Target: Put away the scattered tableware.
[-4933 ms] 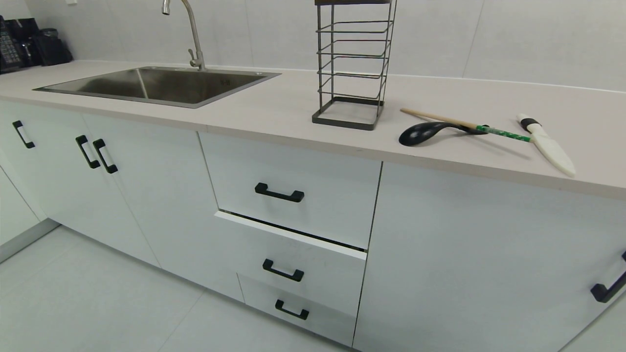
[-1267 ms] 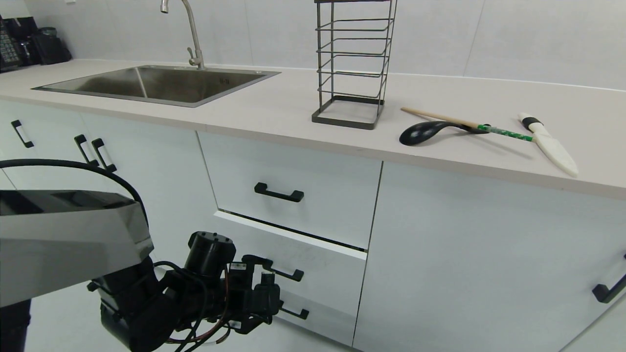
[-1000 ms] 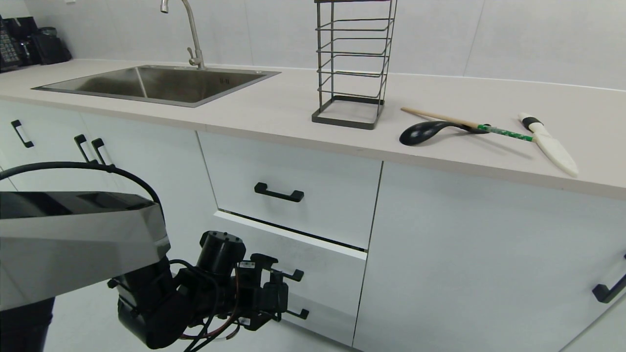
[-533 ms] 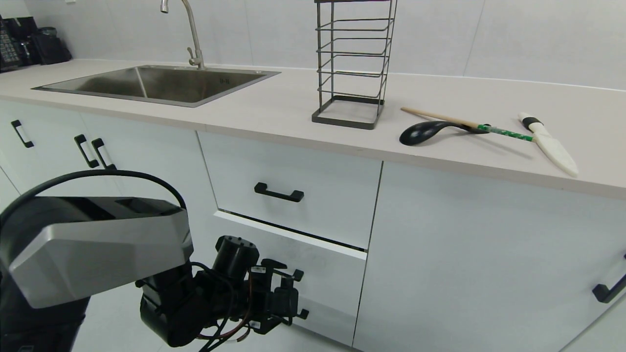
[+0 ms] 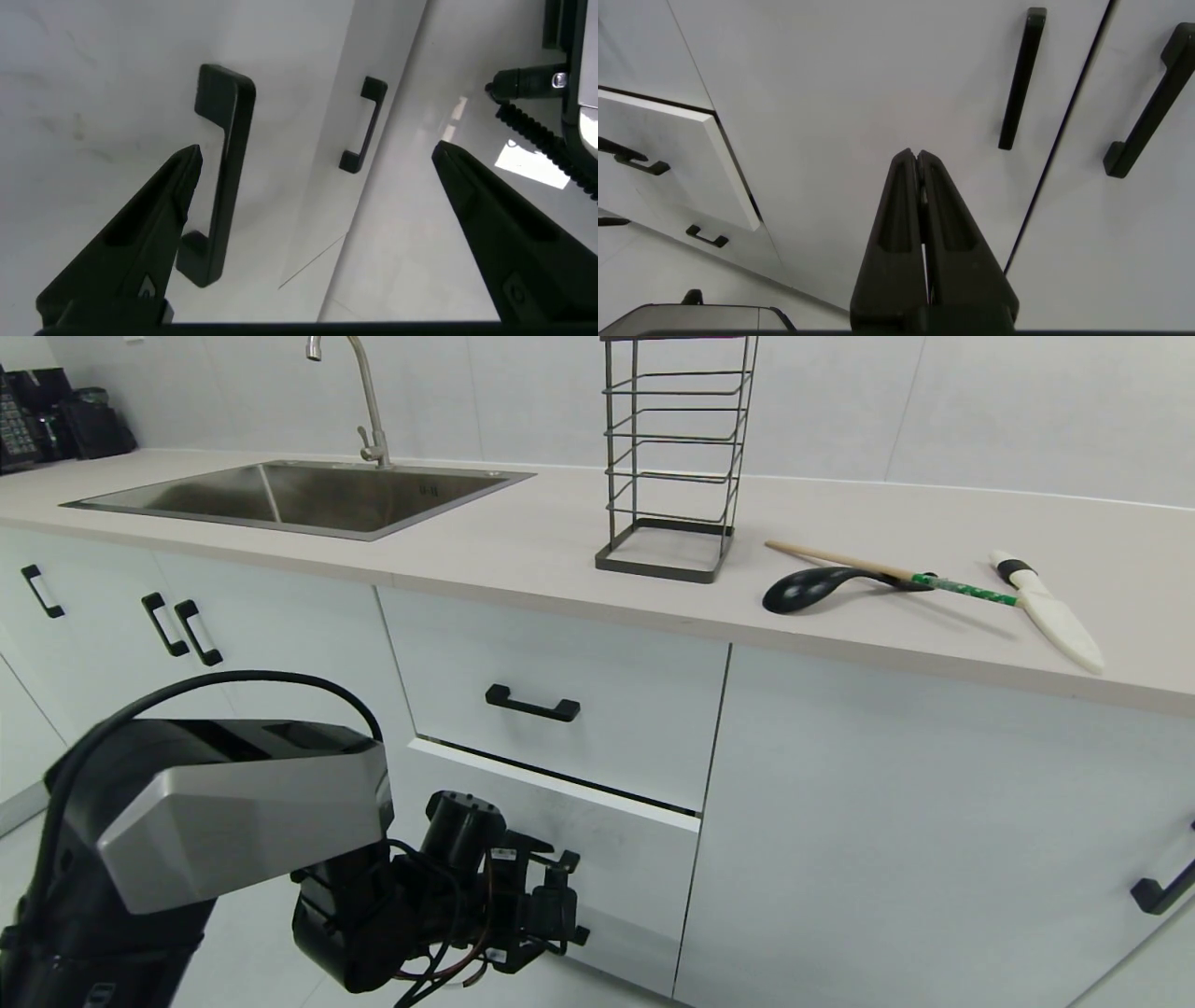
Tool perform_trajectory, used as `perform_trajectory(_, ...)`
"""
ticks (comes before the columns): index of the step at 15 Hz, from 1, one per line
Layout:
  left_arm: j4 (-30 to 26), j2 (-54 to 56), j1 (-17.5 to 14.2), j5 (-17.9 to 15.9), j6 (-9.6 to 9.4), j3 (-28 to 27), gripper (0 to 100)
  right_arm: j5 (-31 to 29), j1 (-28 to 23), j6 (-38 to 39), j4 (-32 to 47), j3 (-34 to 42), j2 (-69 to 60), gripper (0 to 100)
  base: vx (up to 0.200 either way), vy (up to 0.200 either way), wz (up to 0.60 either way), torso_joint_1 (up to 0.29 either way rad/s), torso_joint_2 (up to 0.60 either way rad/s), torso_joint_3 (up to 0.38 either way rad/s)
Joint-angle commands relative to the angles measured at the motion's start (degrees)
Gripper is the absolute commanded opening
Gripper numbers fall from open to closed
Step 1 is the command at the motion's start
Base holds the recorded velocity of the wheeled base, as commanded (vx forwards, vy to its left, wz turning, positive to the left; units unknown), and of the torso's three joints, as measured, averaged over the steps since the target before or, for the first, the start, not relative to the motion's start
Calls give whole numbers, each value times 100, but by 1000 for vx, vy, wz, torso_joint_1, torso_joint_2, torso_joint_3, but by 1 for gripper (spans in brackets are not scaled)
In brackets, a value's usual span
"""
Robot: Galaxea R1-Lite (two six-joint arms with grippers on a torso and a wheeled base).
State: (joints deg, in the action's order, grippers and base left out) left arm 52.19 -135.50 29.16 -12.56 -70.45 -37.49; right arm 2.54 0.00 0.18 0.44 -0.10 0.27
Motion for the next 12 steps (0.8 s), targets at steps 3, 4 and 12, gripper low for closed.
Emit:
perform_trajectory(3,55,-214,-7,-1,14,-4,100,1,0,-1,0,1,8,0,0,0,0,0,0,0)
perform_trajectory(4,46,-231,-7,8,31,-4,100,1,0,-1,0,1,8,0,0,0,0,0,0,0)
perform_trajectory(12,63,-179,28,8,163,338,100,1,0,-1,0,1,8,0,0,0,0,0,0,0)
